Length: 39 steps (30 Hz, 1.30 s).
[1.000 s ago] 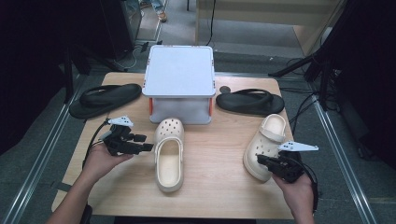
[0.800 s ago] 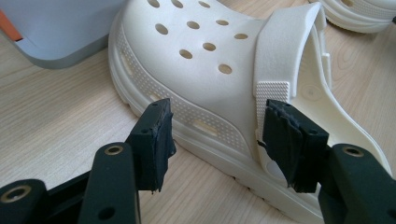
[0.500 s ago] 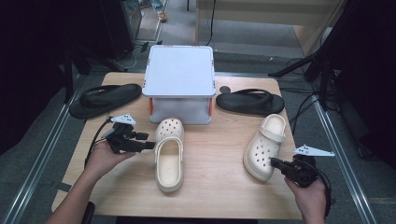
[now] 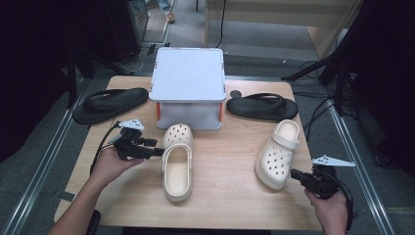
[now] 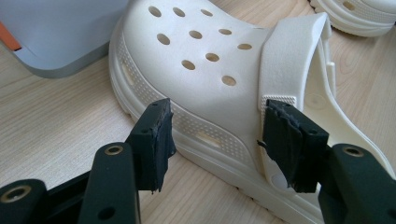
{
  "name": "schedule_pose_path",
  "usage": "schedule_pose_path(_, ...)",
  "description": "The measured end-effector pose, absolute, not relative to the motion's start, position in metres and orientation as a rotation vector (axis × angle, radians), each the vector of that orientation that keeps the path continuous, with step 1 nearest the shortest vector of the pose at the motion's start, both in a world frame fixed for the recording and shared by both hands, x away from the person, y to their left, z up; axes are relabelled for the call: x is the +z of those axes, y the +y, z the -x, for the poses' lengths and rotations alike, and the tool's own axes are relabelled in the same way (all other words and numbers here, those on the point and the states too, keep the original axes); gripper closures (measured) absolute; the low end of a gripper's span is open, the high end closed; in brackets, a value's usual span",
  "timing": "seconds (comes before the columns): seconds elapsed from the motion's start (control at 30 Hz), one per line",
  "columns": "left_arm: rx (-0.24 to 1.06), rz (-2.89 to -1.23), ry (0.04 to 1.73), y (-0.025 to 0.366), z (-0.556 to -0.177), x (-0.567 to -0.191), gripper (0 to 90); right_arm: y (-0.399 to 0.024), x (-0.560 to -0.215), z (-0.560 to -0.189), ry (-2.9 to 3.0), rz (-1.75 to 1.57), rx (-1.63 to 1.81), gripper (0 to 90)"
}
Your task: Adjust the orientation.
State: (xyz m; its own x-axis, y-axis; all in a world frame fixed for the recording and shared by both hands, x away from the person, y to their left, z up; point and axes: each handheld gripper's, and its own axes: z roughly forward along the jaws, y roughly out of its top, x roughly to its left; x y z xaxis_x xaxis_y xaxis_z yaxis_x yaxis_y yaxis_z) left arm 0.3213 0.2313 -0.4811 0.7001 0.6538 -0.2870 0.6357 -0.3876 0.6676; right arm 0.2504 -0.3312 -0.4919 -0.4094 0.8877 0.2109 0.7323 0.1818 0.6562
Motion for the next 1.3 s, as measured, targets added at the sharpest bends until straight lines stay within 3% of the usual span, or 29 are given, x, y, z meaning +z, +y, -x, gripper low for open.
schedule_pose_path(1.3, 0.054, -2.113, 1.01, 0.242, -0.307, -0.482, 43.0, -0.278, -0.497, -0.273, 2.425, -1.378, 1.087, 90.0)
